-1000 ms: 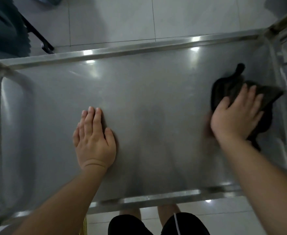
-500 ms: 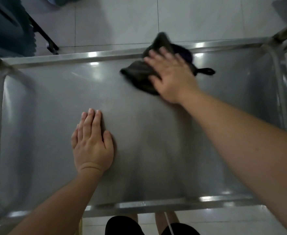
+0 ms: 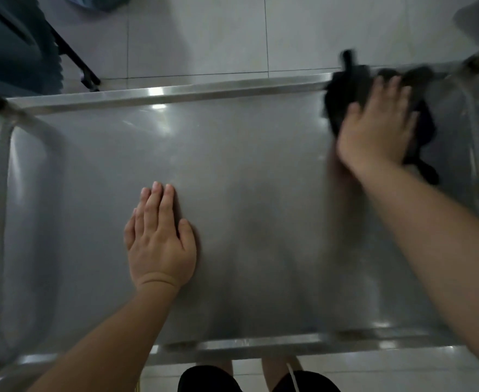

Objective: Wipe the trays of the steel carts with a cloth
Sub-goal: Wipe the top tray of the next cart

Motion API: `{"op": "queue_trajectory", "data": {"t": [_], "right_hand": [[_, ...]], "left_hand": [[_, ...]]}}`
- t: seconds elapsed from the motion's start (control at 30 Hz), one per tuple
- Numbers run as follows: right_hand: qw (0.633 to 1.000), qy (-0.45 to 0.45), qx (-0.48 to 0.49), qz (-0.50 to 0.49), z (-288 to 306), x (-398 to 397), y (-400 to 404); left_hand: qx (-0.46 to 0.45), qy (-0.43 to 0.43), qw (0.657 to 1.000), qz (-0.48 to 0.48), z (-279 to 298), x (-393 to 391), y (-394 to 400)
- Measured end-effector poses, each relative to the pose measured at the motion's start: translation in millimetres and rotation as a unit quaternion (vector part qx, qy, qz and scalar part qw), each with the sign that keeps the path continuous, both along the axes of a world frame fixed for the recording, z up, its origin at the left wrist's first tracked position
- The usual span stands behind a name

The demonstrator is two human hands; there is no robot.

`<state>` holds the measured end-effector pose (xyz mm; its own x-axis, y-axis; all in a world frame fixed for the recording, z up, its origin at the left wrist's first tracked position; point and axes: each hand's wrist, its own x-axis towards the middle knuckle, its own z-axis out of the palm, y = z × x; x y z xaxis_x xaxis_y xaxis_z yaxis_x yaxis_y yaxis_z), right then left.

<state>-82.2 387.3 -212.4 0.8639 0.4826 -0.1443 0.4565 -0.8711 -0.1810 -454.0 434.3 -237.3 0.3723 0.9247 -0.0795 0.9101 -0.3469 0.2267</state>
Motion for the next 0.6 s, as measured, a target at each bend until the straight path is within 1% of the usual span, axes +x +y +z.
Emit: {"op": "queue_trajectory", "data": {"t": [0.07,0.13,0.2,0.27,0.3,0.33,0.4,0.43,0.6], "right_hand": [[0.995,-0.008,0.001,0.097,-3.8,-51.9,27.1],[0.977,0.001,-0.003,0.211,-6.5,-107.3,56.4],[0.937,0.022,0.002,0.348,-8.2,-153.6,83.1],[0.883,0.048,0.007,0.466,-6.8,-172.8,103.0],[0.861,0.060,0.009,0.505,-6.7,-172.4,108.9],[0.846,0.067,0.010,0.529,-7.8,-167.3,112.6],[0.838,0.064,0.009,0.542,-10.1,-144.8,113.6],[0.846,0.059,0.008,0.531,-11.2,-127.9,112.0],[0.919,0.021,0.002,0.395,-4.3,-4.8,69.0]], "left_hand": [[0.003,0.002,1.000,0.001,-2.3,-0.9,0.4],[0.010,0.003,1.000,0.001,-2.6,-1.0,0.5],[0.011,0.003,1.000,0.002,-1.5,-0.2,0.6],[0.003,0.005,1.000,0.002,0.2,0.3,0.8],[-0.001,0.008,1.000,0.002,0.9,0.1,0.6],[-0.003,0.010,1.000,0.000,1.3,0.1,0.8],[0.001,0.007,1.000,-0.001,0.9,0.3,1.4],[0.004,0.007,1.000,0.000,0.7,-0.1,1.5],[0.008,0.004,1.000,-0.004,0.1,0.5,2.4]]}}
